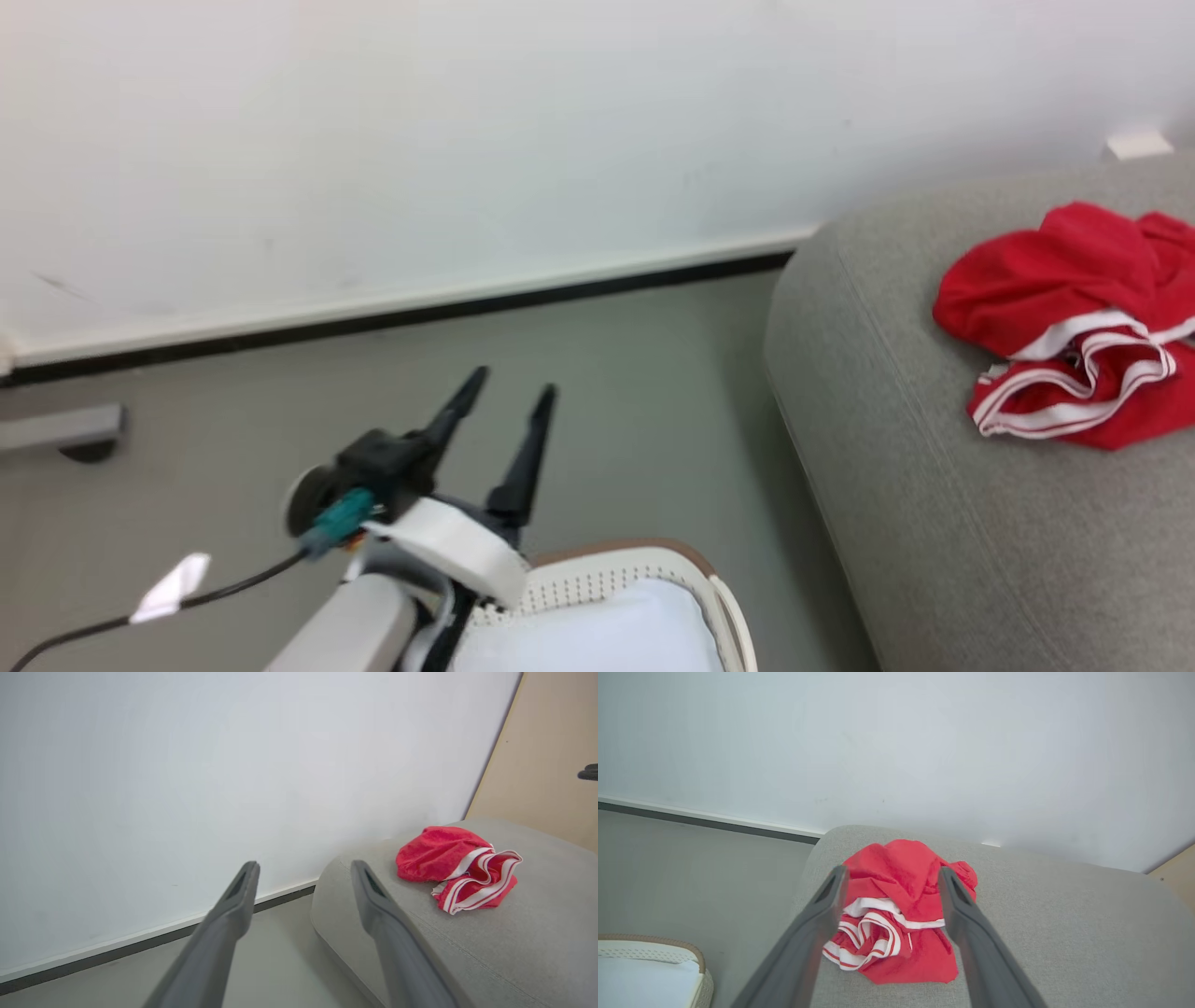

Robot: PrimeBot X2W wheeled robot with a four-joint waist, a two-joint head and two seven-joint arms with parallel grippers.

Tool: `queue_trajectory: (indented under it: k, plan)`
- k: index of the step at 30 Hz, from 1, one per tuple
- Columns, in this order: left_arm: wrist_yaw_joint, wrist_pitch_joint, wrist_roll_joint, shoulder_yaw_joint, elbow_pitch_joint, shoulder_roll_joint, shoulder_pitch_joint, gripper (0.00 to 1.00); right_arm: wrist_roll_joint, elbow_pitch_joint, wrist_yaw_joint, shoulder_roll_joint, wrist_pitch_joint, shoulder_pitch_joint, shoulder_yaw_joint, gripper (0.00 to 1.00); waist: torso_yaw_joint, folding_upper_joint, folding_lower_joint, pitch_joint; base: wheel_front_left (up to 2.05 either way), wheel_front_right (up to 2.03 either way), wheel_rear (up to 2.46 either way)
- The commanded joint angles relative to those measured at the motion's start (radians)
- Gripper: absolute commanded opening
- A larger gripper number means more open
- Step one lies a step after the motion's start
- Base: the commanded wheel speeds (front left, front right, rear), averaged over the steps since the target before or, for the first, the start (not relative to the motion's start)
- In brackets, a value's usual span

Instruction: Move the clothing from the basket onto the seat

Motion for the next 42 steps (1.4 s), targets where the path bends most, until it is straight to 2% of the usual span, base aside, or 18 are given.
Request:
queue_trajectory:
  k: [1, 6, 11, 14, 18, 24, 29, 32, 35, 42]
  plan:
    - [0.007, 0.0, -0.014, 0.018, -0.011, 0.01, 0.023, 1.0, 0.005, -0.009, -0.002, -0.007, -0.021, 0.017, -0.004, 1.0, 0.038, 0.0, 0.0005, -0.052, 0.0, 0.0, 0.0]
    - [0.021, 0.0, -0.018, 0.127, -0.059, 0.038, 0.109, 1.0, -0.012, -0.054, -0.002, 0.008, -0.166, 0.075, -0.036, 1.0, 0.065, 0.0, 0.0005, -0.083, 0.0, 0.0, 0.0]
    - [0.042, 0.0, -0.015, 0.238, -0.077, 0.042, 0.2, 1.0, -0.018, -0.062, -0.002, 0.069, -0.276, 0.171, -0.099, 1.0, 0.077, 0.0, 0.0005, -0.106, 0.0, 0.0, 0.0]
    - [0.05, 0.0, -0.002, 0.295, -0.081, 0.033, 0.252, 1.0, -0.046, -0.064, -0.002, 0.128, -0.299, 0.251, -0.166, 1.0, 0.081, 0.0, 0.0005, -0.115, 0.0, 0.0, 0.0]
    - [0.052, 0.0, 0.019, 0.357, -0.081, 0.003, 0.322, 1.0, -0.14, -0.1, -0.002, 0.232, -0.301, 0.411, -0.375, 1.0, 0.09, 0.0, 0.0005, -0.125, 0.0, 0.0, 0.0]
    - [0.002, 0.0, 0.074, 0.425, -0.073, -0.062, 0.39, 1.0, -0.383, -0.221, -0.002, 0.42, -0.301, 0.707, -0.697, 1.0, 0.11, 0.0, 0.0005, -0.128, 0.0, 0.0, 0.0]
    - [-0.015, 0.0, 0.152, 0.489, -0.068, -0.108, 0.431, 1.0, -0.583, -0.344, -0.002, 0.575, -0.301, 0.901, -0.849, 1.0, 0.121, 0.0, 0.0005, -0.13, 0.0, 0.0, 0.0]
    - [-0.038, 0.0, 0.198, 0.52, -0.071, -0.129, 0.458, 1.0, -0.666, -0.376, -0.002, 0.643, -0.301, 0.978, -0.893, 1.0, 0.129, 0.0, 0.0005, -0.133, 0.0, 0.0, 0.0]
    - [-0.068, 0.0, 0.227, 0.545, -0.066, -0.148, 0.474, 1.0, -0.718, -0.381, -0.002, 0.684, -0.301, 1.014, -0.905, 1.0, 0.136, 0.0, 0.0005, -0.133, 0.0, 0.0, 0.0]
    - [-0.122, 0.0, 0.276, 0.585, -0.036, -0.173, 0.477, 1.0, -0.761, -0.361, -0.002, 0.725, -0.302, 1.024, -0.907, 1.0, 0.14, 0.0, 0.0005, -0.129, 0.0, 0.0, 0.0]
